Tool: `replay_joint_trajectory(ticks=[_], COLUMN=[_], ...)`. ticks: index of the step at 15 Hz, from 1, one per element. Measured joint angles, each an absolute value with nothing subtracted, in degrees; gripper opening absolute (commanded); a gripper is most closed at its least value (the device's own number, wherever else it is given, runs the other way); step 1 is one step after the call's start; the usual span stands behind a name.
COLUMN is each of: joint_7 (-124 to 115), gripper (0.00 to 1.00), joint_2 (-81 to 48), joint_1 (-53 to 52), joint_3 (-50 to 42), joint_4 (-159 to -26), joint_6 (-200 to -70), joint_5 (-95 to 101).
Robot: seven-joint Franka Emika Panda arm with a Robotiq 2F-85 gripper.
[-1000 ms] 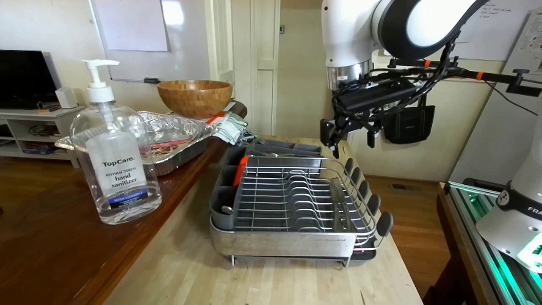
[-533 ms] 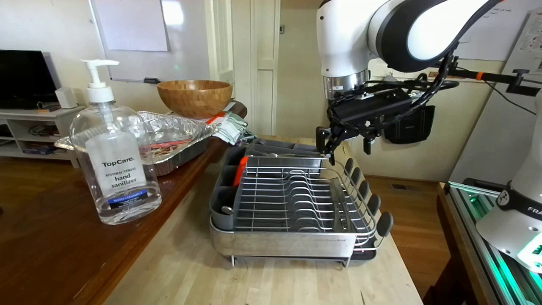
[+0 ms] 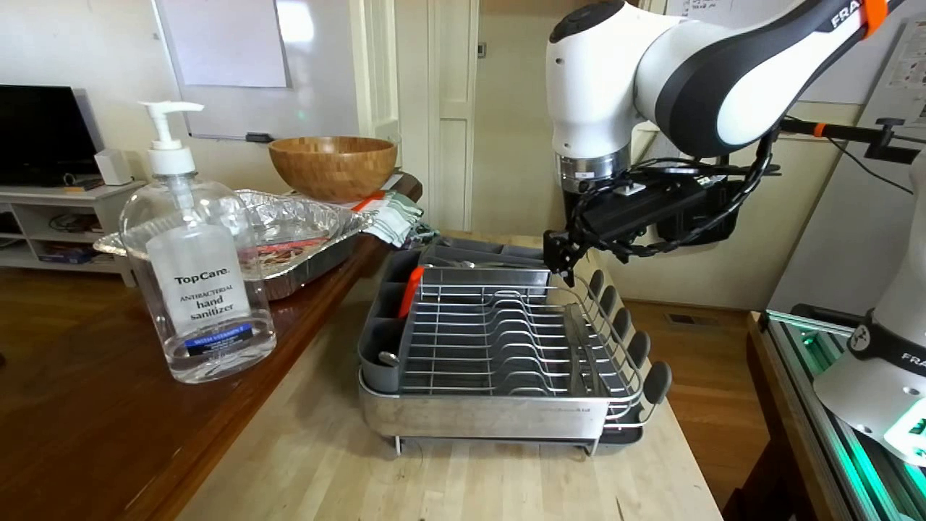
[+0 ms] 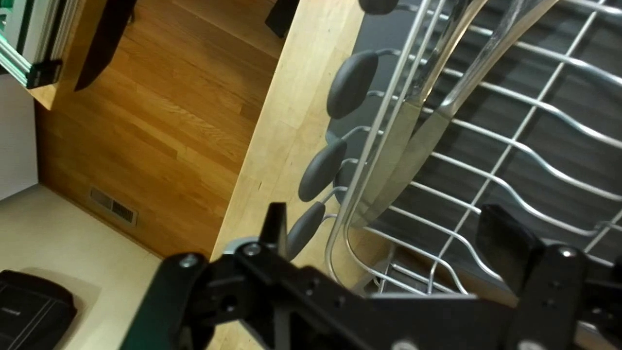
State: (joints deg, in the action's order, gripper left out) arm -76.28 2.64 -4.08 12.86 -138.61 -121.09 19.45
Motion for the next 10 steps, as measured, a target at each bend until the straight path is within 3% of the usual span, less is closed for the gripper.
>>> replay_joint_trajectory(ticks=[10], joint_7=[-82.1], gripper=[1.0], joint_2=[-0.6], joint_1=[-4.8], joint_3=[10.7], joint_4=[-142.7], joint_6=[-133.2], joint_5=[22.8])
